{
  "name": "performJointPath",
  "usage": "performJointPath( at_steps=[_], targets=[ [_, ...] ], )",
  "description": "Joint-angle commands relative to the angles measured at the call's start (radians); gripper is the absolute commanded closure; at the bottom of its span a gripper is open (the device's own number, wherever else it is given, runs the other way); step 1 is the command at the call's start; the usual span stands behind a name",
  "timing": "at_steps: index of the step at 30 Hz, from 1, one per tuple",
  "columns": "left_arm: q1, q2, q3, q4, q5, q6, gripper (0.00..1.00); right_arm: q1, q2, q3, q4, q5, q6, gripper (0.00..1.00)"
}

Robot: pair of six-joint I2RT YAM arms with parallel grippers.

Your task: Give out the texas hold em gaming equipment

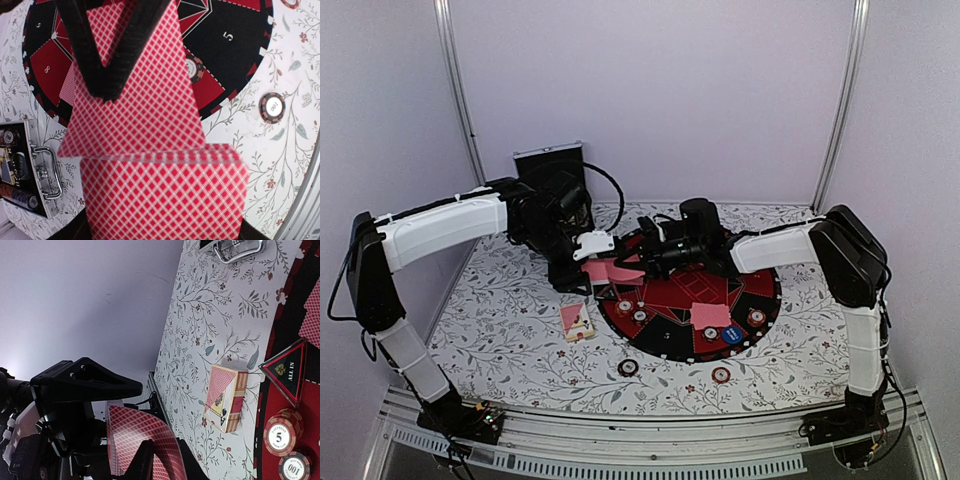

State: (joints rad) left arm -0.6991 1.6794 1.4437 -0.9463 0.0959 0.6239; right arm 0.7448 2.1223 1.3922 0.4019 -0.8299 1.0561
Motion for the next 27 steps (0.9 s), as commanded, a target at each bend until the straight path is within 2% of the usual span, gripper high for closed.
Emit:
performJointPath(
  at_steps=[1, 10, 14, 16, 21, 27],
  targets=[
    [0.007, -0.023, 0.011, 0.033, 0.008, 0.006, 1.00, -0.006, -0.053, -0.027, -0.038, 0.006, -0.002, 0.83],
    [0.007, -0.025, 0.003, 0.033, -0.001, 0.007, 1.00, -0.054, -0.130, -0.076, -0.018, -0.008, 0.022, 0.91],
    [0.007, -0.029, 0.000, 0.033, -0.001, 0.006, 1.00, -0.107, -0.179, -0.077, -0.133, 0.022, -0.048, 0.92],
    [0.007, -0.031, 0.000, 0.033, -0.001, 0.005, 1.00, -0.131, -0.201, -0.059, -0.235, 0.059, -0.104, 0.96],
    [0.007, -0.033, -0.001, 0.033, -0.002, 0.004, 1.00, -0.147, -0.203, 0.121, -0.687, 0.339, -0.397, 0.99],
    [0.009, -0.031, -0.003, 0.034, -0.004, 0.004, 1.00, -0.137, -0.161, 0.281, -0.931, 0.723, -0.620, 1.00]
  ],
)
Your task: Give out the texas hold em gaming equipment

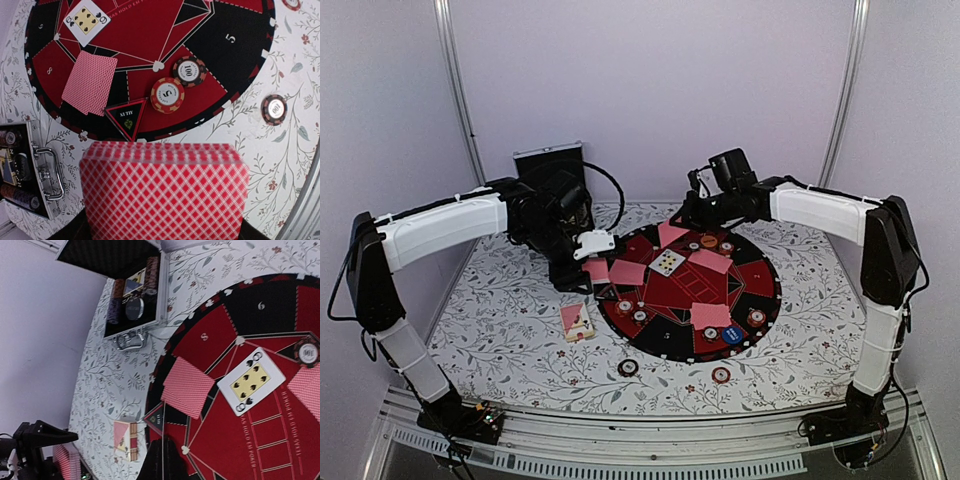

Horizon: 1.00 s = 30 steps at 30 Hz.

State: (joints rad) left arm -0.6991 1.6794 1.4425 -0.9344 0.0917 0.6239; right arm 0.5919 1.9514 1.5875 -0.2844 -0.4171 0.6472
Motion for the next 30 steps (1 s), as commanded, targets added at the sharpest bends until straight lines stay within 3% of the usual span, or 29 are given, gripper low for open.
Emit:
performJointPath(
  at_steps=[1, 8, 13, 24, 30],
  targets=[
    [0.009, -0.031, -0.004, 0.022, -0.001, 0.005, 1.00, 0.021, 0.018, 0.105, -0.263, 0.391, -0.229, 1.00],
    [0.009, -0.030, -0.001, 0.019, -0.001, 0.005, 1.00, 0.109, 0.162, 0.316, -0.413, 0.856, -0.411, 1.00],
    [0.009, -0.034, -0.005, 0.018, -0.001, 0.004, 1.00, 0.150, 0.265, 0.403, -0.425, 1.044, -0.504, 1.00],
    [0.008, -0.037, -0.008, 0.015, 0.000, 0.003, 1.00, 0.192, 0.435, 0.462, -0.354, 1.171, -0.633, 1.00],
    [0.009, -0.035, -0.009, 0.016, -0.001, 0.004, 1.00, 0.200, 0.477, 0.476, -0.338, 1.107, -0.636, 1.00]
  ],
)
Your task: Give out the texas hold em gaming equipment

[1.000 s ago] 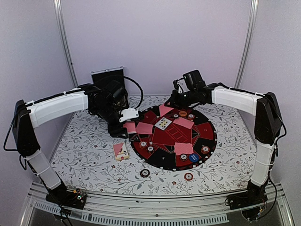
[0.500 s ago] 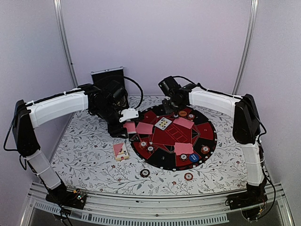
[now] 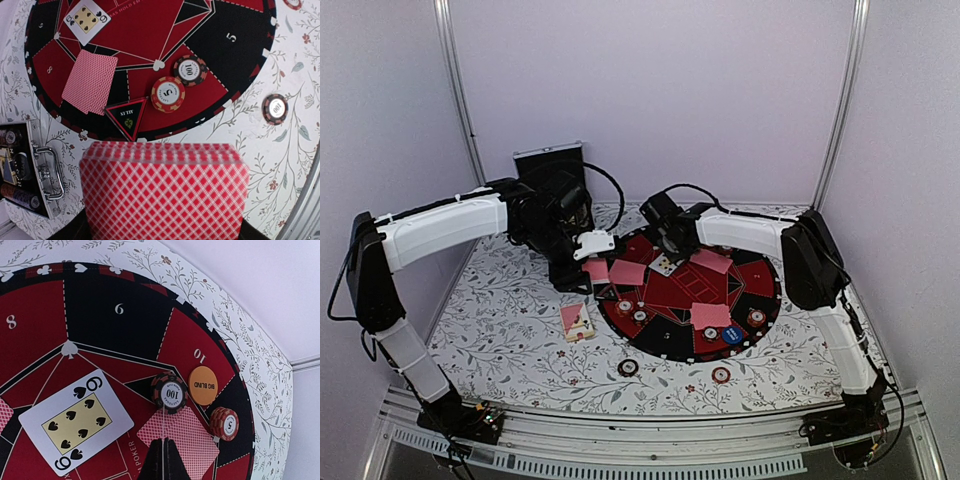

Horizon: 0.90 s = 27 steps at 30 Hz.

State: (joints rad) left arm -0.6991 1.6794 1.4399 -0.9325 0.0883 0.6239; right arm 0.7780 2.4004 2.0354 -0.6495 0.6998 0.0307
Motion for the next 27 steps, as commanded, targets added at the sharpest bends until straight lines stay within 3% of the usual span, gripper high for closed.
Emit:
performJointPath(
  at_steps=[1, 14, 27],
  targets=[
    [0.008, -0.035, -0.006, 0.014, 0.002, 0.005, 1.00, 0.015, 0.034, 0.028, 0.029, -0.024, -0.019, 1.00],
    [0.010, -0.031, 0.000, 0.014, 0.001, 0.006, 1.00, 0.031, 0.093, 0.027, 0.006, -0.115, 0.004, 0.94],
    [0.009, -0.026, 0.016, 0.011, 0.001, 0.009, 1.00, 0.031, 0.079, 0.012, -0.002, -0.272, 0.076, 0.67]
  ],
)
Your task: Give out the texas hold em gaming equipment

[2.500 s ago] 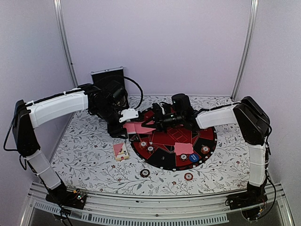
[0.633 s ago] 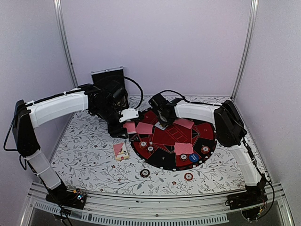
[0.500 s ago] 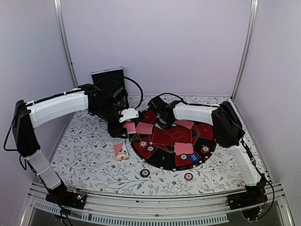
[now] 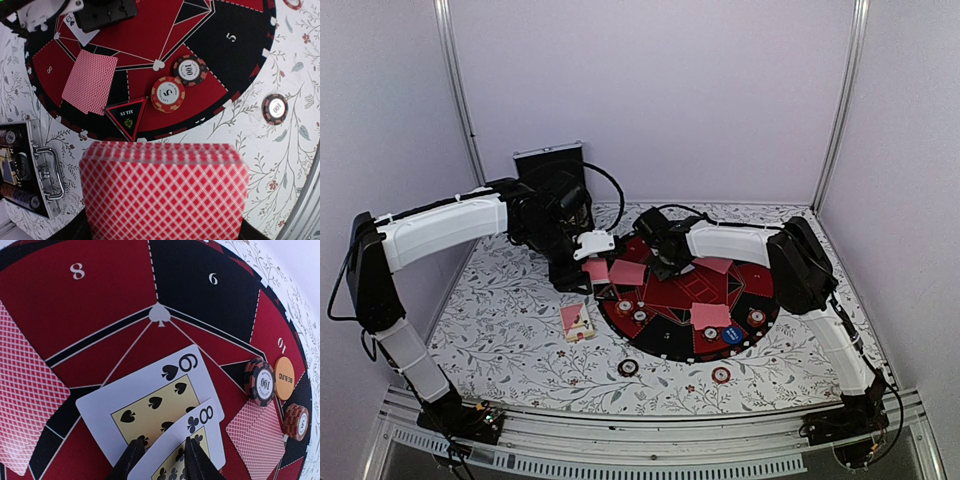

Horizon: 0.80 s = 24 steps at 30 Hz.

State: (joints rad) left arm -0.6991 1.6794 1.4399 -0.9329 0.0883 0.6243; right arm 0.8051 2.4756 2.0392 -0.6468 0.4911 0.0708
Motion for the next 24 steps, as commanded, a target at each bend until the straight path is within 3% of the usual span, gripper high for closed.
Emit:
performJointPath(
  at_steps=[1, 7, 14, 24],
  targets=[
    [0.009, -0.025, 0.016, 0.012, 0.001, 0.009, 1.00, 0.005, 0.002, 0.007, -0.005, -0.071, 0.038, 0.66],
    [0.009, -0.024, 0.019, 0.011, 0.001, 0.010, 1.00, 0.004, -0.010, 0.003, -0.007, -0.097, 0.050, 0.55],
    [0.009, -0.024, 0.017, 0.009, 0.001, 0.008, 1.00, -0.010, -0.032, -0.009, -0.010, -0.163, 0.072, 0.36],
    [0.009, -0.026, 0.020, 0.010, 0.001, 0.007, 1.00, -0.049, -0.115, -0.023, 0.000, -0.339, 0.142, 0.28]
  ],
)
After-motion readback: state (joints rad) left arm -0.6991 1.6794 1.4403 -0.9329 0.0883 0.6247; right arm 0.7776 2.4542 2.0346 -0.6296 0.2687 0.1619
